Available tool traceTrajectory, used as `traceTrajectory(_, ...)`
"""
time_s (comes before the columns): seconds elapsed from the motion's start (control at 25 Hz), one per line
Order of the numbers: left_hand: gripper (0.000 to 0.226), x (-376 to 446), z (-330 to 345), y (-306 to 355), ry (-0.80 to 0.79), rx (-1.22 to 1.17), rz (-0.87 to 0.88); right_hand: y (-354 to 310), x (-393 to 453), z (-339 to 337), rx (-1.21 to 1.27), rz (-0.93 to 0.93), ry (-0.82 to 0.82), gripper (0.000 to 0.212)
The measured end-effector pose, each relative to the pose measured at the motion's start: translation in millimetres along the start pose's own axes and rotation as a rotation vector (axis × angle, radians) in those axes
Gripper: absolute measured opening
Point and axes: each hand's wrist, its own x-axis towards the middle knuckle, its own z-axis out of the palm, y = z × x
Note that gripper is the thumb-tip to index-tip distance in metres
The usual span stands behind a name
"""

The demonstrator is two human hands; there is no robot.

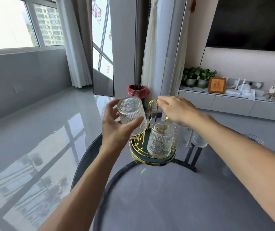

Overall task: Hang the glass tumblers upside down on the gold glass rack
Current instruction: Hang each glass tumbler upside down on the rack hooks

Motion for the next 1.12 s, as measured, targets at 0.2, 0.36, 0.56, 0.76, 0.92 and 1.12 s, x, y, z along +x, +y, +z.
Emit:
traceTrajectory(0.2,0.068,4,5,-20,-0.042,0.105,-0.022,0,1,-3,-0.013,-0.023,0.034,0.039)
traceTrajectory(0.36,0.069,-4,13,-40,-0.124,0.246,-0.102,2,2,-1,0.009,-0.025,0.06,0.041)
traceTrajectory(0.56,0.071,2,4,-48,-0.213,0.25,-0.201,9,17,-2,0.094,0.004,0.096,0.036)
traceTrajectory(0.76,0.088,-3,0,-48,-0.28,0.302,-0.234,13,12,2,0.131,0.012,0.056,0.043)
traceTrajectory(0.92,0.083,-13,0,-19,-0.116,0.358,-0.098,33,-22,18,0.252,-0.055,0.159,0.051)
traceTrajectory(1.12,0.061,-70,44,34,-0.125,0.348,0.316,103,-100,28,0.489,0.144,0.483,0.046)
